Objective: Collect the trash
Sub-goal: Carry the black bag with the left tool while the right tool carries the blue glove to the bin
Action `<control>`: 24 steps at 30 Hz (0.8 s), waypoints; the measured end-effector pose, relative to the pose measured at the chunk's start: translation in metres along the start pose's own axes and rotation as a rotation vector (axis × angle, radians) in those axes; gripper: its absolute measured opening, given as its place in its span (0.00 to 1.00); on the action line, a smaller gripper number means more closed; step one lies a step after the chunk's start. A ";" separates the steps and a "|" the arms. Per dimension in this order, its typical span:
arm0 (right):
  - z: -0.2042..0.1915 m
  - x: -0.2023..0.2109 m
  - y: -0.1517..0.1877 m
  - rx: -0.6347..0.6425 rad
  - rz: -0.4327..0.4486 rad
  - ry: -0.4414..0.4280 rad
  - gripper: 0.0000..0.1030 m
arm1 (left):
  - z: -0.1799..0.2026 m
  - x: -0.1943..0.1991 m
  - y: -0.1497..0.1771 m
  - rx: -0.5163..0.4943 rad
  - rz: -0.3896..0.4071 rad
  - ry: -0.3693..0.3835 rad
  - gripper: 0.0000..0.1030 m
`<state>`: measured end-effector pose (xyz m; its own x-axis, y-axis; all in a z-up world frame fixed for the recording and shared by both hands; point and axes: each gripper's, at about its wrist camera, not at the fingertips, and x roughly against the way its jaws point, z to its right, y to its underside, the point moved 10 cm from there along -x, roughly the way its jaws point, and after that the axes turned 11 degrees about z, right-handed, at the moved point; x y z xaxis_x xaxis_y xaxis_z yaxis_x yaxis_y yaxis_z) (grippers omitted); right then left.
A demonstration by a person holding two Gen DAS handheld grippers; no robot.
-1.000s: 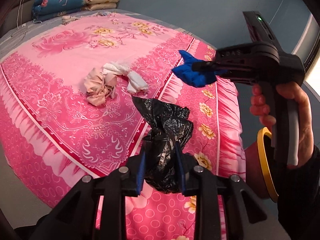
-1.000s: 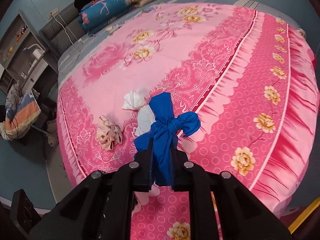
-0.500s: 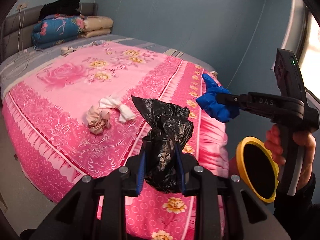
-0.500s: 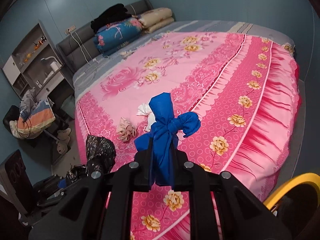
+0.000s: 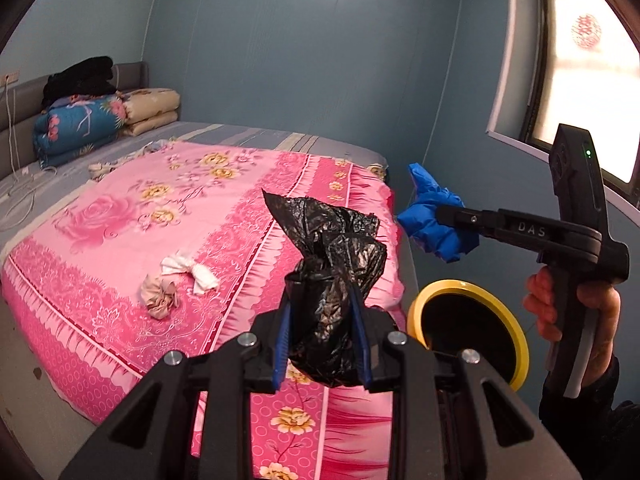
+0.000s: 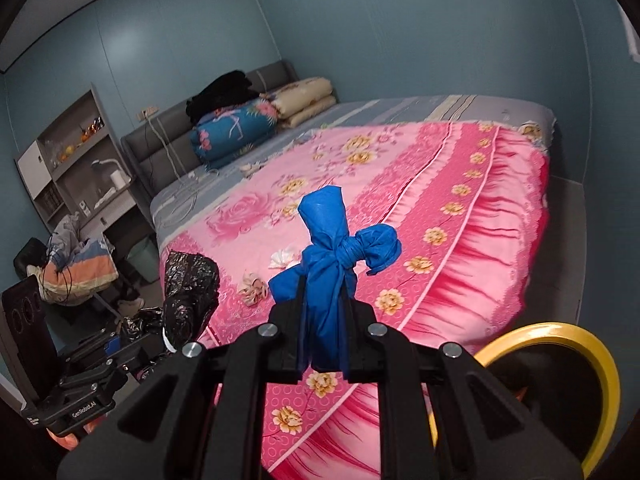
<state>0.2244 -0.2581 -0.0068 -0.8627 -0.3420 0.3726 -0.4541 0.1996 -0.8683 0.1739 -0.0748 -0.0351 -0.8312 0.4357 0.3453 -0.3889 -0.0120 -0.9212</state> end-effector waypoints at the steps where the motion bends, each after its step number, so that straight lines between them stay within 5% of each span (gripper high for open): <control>1: 0.007 0.013 -0.005 -0.009 0.022 0.009 0.12 | 0.007 0.002 -0.002 -0.011 0.004 0.006 0.24; 11: 0.056 0.087 -0.025 -0.045 0.164 0.097 0.12 | 0.066 0.004 -0.009 -0.112 0.019 0.071 0.24; 24: 0.115 0.148 -0.029 -0.110 0.246 0.202 0.12 | 0.134 -0.019 -0.004 -0.208 -0.005 0.147 0.24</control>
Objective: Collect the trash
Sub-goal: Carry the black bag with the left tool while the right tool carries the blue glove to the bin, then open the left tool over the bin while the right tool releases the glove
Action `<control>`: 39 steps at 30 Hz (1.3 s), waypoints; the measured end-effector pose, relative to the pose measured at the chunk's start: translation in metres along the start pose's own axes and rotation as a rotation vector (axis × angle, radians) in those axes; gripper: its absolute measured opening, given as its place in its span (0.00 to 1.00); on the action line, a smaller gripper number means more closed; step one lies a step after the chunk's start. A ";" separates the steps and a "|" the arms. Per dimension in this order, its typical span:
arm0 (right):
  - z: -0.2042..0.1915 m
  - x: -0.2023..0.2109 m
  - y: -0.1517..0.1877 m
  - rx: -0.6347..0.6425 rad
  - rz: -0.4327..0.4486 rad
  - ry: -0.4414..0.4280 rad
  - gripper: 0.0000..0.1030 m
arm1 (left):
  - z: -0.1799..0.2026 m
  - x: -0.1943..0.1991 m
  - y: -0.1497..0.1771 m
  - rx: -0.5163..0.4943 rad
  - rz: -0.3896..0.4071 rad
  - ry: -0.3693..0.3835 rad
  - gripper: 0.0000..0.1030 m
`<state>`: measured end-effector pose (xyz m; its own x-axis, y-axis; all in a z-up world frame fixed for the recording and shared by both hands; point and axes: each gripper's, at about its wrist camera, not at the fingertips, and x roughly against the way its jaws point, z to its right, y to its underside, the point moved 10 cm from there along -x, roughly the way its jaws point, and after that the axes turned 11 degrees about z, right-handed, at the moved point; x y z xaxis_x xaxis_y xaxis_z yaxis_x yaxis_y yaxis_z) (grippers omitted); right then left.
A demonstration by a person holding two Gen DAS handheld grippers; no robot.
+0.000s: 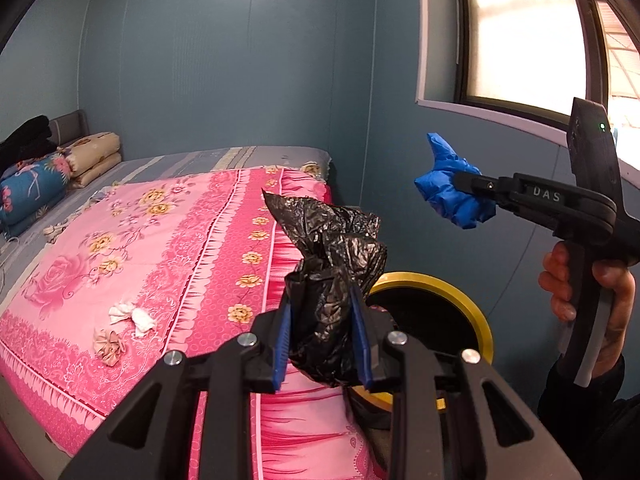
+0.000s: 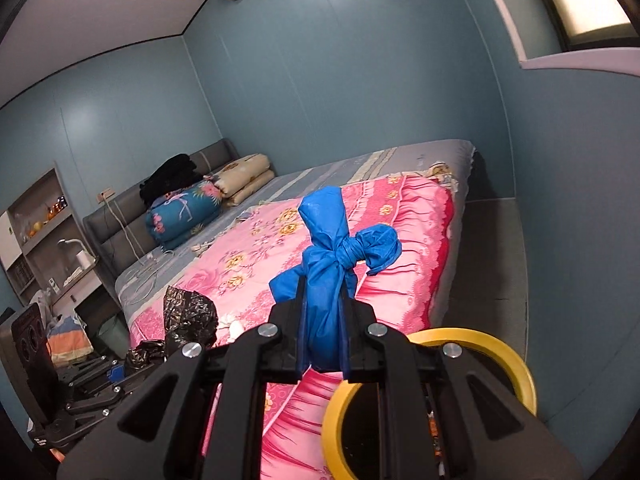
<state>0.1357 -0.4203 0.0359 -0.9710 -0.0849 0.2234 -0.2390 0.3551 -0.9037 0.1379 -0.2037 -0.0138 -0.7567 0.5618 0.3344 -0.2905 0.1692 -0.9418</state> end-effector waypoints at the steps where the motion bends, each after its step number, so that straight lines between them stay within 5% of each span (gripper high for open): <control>1: 0.003 -0.001 0.000 -0.002 0.001 0.002 0.12 | 0.004 -0.002 0.000 -0.009 -0.003 0.005 0.24; 18: 0.039 0.011 -0.001 -0.020 0.034 0.115 0.12 | 0.064 -0.047 0.010 -0.080 -0.068 0.082 0.24; 39: 0.086 -0.020 0.034 -0.088 -0.084 0.177 0.13 | 0.079 -0.114 0.062 0.035 -0.257 0.160 0.27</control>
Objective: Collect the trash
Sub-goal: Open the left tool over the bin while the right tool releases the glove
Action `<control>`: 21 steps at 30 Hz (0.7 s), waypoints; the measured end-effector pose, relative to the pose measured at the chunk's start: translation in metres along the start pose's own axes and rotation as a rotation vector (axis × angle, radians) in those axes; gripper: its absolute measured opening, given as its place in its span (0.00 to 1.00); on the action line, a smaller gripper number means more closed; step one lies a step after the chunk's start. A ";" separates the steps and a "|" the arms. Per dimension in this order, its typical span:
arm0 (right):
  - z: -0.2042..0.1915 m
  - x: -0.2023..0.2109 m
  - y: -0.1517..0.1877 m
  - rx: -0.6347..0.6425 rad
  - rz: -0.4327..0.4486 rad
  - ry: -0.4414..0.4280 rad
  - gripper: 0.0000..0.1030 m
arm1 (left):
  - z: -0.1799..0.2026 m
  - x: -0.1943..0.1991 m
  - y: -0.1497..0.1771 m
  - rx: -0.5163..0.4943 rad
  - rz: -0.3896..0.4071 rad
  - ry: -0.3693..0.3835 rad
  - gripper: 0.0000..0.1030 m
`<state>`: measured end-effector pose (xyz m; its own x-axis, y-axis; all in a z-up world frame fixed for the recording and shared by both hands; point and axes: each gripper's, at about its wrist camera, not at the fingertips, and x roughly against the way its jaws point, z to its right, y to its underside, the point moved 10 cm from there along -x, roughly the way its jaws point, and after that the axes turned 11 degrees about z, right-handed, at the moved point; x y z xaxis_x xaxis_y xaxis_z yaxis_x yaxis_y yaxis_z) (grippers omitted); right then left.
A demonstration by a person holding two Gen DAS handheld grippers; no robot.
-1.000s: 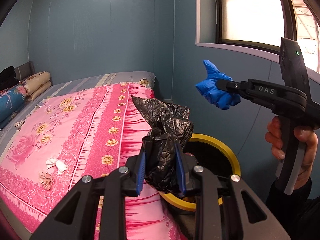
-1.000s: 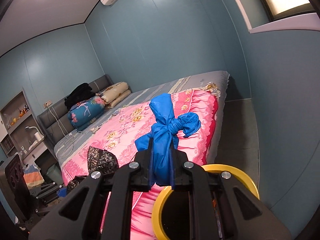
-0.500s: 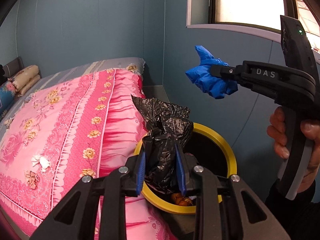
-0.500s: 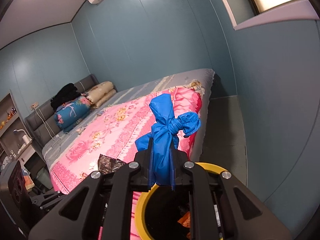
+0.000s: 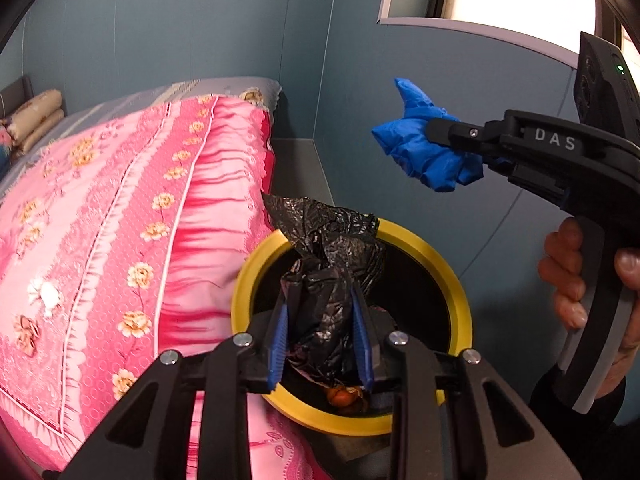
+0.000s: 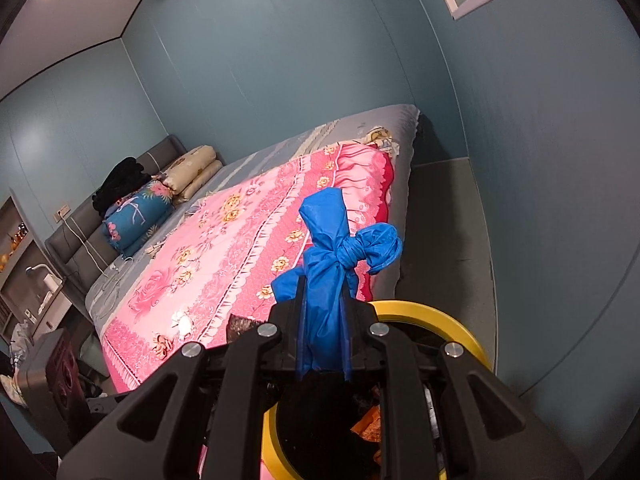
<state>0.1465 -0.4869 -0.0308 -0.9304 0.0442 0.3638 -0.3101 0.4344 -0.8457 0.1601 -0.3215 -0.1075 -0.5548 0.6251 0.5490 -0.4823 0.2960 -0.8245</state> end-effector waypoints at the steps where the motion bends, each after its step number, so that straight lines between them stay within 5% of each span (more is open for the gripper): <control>1: 0.000 0.001 0.000 -0.009 0.004 -0.007 0.13 | -0.001 -0.001 0.001 0.008 -0.005 0.004 0.27; 4: 0.002 -0.001 0.000 -0.019 0.011 -0.004 0.17 | -0.002 -0.001 0.003 0.018 -0.003 0.000 0.36; 8: 0.008 0.003 0.000 -0.036 0.028 0.016 0.37 | -0.005 0.004 0.002 0.030 0.009 -0.009 0.50; 13: 0.011 0.009 -0.004 -0.037 0.062 0.033 0.41 | -0.017 0.014 0.001 0.046 0.029 -0.031 0.65; 21: 0.005 0.015 -0.010 -0.019 0.116 0.031 0.71 | -0.058 0.038 -0.007 0.102 0.095 -0.130 0.85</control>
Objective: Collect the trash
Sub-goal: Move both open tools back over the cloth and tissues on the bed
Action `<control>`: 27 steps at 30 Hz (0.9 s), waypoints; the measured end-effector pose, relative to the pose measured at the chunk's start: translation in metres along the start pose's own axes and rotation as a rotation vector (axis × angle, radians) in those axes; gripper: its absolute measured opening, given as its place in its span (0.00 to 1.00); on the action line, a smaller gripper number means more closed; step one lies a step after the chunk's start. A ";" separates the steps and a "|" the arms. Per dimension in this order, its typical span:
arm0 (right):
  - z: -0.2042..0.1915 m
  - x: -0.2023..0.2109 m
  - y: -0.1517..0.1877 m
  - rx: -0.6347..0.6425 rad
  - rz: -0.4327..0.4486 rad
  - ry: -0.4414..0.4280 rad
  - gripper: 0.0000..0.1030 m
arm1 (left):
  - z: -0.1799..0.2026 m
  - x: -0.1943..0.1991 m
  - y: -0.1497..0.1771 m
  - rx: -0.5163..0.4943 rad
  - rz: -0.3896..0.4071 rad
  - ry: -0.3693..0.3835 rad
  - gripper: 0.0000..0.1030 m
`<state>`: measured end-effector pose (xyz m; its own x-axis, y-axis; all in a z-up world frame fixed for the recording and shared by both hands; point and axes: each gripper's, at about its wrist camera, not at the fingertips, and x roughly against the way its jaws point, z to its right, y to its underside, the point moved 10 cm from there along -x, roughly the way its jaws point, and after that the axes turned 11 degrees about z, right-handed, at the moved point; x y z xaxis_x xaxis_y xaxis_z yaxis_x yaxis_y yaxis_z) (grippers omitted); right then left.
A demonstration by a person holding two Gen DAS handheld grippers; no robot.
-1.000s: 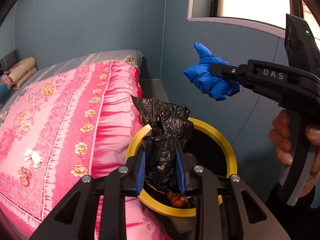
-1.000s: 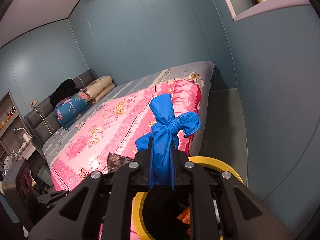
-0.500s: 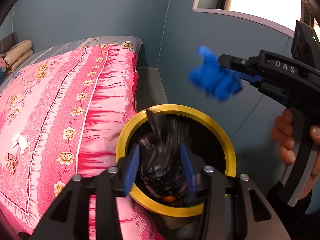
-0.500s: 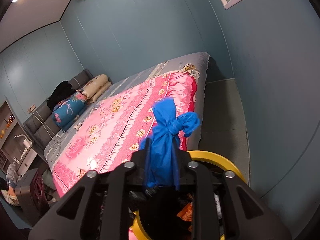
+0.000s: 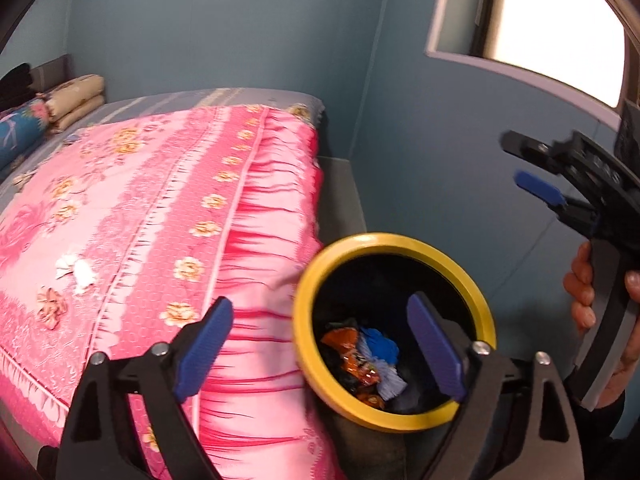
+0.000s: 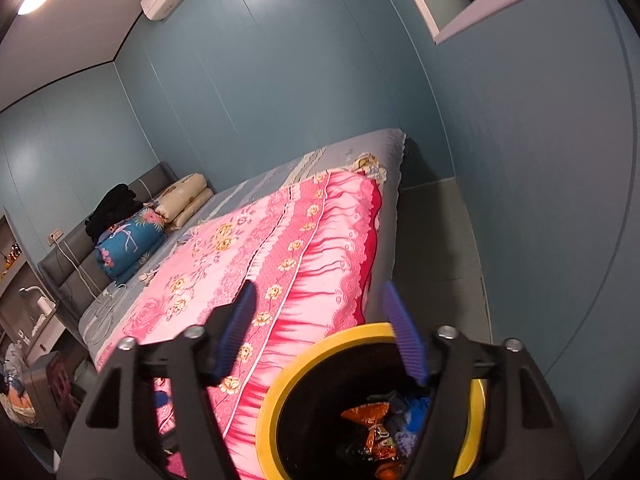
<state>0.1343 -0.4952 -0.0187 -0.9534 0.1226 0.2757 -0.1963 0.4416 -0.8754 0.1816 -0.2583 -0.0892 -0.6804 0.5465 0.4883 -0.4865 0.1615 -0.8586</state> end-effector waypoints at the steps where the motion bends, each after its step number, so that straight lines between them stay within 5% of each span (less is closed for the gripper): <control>1: -0.003 0.000 0.000 0.002 0.003 -0.011 0.73 | -0.004 0.003 -0.001 0.009 0.006 -0.008 0.86; 10: -0.043 -0.009 0.001 0.049 -0.003 -0.107 0.89 | -0.050 0.029 -0.016 0.041 0.066 -0.108 0.91; 27: -0.172 -0.018 0.013 0.194 -0.032 -0.297 0.92 | -0.138 0.097 -0.032 0.107 0.179 -0.291 0.92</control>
<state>0.1883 -0.3391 0.0335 -0.9655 -0.1649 0.2015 -0.2398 0.2609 -0.9351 0.2069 -0.0968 -0.0361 -0.8801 0.2993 0.3685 -0.3894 -0.0111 -0.9210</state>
